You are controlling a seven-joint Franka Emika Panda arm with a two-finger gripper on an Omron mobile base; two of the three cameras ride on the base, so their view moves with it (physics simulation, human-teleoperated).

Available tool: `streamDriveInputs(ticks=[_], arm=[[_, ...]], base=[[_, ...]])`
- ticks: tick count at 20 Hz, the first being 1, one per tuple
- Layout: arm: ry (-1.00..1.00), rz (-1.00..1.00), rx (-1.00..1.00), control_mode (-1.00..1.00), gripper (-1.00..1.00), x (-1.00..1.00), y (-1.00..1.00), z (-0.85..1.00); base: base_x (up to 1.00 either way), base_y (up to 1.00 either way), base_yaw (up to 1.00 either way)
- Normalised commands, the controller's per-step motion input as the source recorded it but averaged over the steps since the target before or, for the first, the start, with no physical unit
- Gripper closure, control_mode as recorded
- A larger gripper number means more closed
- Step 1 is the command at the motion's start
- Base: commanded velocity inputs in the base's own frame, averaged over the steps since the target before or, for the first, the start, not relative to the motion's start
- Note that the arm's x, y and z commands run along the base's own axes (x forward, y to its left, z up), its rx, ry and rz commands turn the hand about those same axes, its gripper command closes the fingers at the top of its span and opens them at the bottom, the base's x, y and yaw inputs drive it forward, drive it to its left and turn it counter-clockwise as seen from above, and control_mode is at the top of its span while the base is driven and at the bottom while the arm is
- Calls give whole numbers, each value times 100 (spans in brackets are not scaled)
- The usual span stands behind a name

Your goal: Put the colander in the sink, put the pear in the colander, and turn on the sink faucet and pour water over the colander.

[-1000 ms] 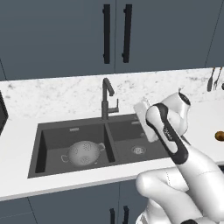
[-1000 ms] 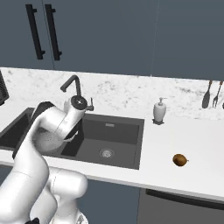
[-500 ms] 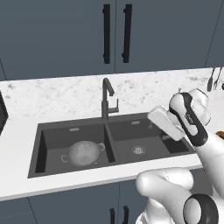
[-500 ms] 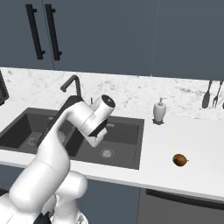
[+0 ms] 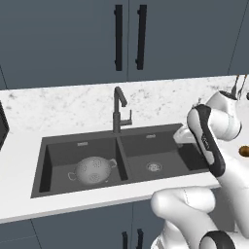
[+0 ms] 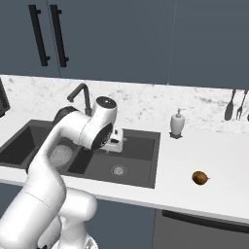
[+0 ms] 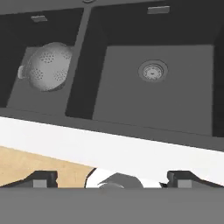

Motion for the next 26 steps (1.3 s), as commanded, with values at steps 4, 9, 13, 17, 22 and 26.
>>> streamDriveInputs(ticks=[4,9,13,17,22,26], arm=[[-51,40,-26,-100,-100,-17,-1,-23],[-34,32,-39,-100,-100,-6,-2,-10],[-17,26,-45,-100,-100,0,-12,0],[-5,22,-41,-100,-100,0,-36,0],[0,9,-23,-100,-100,0,-67,0],[3,0,-4,-100,-100,0,-86,0]], base=[[0,0,0],[0,0,0],[0,0,0],[0,0,0],[0,0,0],[0,0,0]])
